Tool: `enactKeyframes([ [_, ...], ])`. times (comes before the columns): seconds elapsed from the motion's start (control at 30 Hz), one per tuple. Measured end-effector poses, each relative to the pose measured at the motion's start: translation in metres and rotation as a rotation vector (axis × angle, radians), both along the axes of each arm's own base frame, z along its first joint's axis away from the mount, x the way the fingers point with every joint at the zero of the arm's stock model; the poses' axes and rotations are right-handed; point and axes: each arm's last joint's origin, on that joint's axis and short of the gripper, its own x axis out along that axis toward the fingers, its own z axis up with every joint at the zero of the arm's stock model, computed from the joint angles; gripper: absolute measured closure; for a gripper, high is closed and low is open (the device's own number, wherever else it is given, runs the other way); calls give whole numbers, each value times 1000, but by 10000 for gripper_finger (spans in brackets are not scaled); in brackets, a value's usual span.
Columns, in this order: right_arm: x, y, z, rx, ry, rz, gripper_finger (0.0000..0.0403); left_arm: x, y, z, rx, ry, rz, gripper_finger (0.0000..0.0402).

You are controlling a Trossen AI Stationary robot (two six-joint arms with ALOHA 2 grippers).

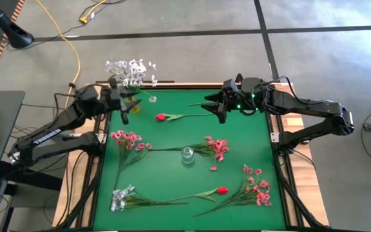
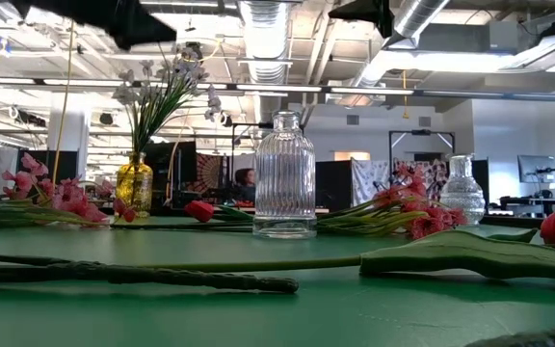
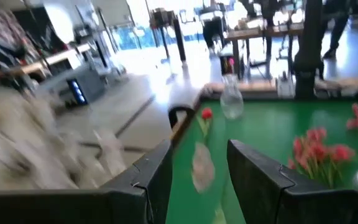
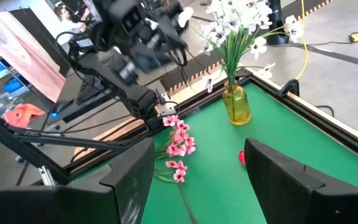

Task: Sort flowers into vase by color
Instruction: Put the right white flowers into the yellow vase

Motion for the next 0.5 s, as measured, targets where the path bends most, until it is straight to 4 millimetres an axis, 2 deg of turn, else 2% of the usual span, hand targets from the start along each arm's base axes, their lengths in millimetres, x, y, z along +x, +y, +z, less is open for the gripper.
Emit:
enactKeyframes([
  [0.17, 0, 0, 0, -11, 3, 3, 127, -3, -1, 42, 67, -97, 26, 258],
  [0.27, 0, 0, 0, -12, 3, 3, 127, 3, 5, 67, 92, -121, 90, 258],
  [0.4, 0, 0, 1, -17, -2, -2, 127, 25, 28, 94, 61, -44, 217, 258],
  [0.5, 0, 0, 2, -24, -13, -1, 127, 47, 51, 102, 27, 103, 250, 258],
])
